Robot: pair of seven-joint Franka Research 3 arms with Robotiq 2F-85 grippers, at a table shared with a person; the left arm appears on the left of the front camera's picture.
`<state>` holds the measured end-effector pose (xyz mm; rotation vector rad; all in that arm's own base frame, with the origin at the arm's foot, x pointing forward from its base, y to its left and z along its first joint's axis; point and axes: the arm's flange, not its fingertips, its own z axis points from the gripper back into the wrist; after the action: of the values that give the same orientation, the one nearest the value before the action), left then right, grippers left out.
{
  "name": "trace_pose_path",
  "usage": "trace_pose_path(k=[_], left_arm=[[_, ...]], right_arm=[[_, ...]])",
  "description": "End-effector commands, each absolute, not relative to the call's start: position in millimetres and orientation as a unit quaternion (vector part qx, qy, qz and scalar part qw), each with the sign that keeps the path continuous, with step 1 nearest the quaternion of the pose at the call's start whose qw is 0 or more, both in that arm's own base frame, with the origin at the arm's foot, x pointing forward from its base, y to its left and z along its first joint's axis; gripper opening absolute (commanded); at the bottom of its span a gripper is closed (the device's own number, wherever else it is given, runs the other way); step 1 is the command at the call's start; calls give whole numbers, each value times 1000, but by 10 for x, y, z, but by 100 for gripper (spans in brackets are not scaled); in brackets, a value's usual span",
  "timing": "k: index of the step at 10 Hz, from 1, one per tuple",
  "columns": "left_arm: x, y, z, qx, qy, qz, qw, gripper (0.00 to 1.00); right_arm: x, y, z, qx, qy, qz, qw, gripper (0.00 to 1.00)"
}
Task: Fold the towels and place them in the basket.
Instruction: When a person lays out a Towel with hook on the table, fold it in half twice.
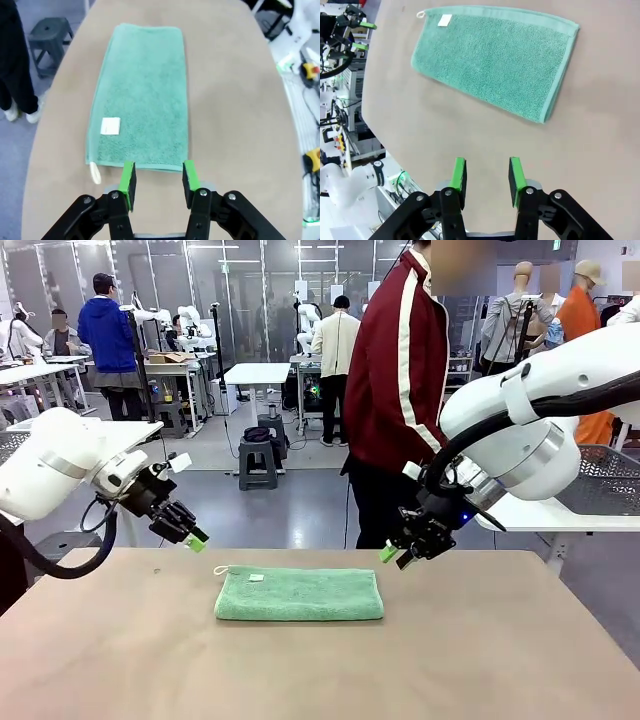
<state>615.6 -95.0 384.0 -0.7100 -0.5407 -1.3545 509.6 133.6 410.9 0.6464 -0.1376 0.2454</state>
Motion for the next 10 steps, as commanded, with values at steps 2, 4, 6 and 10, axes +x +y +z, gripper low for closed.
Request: trace_pose_path(k=[2, 4, 6, 10], left_arm=[[6052, -814, 3700, -312, -314, -604, 663, 49], [6084, -700, 3627, -317, -334, -590, 663, 60], [6099, -627, 3599, -322, -345, -587, 658, 80], [6122, -466, 3572, -323, -357, -579, 658, 100]], right_arm=[[5084, 1430, 4116, 310, -89, 98, 941, 44], [5028, 1547, 4122, 301, -124, 36, 945, 44], [5039, 1674, 4081, 298, -133, 20, 945, 64], [5031, 1802, 3998, 276, -123, -7, 953, 90]])
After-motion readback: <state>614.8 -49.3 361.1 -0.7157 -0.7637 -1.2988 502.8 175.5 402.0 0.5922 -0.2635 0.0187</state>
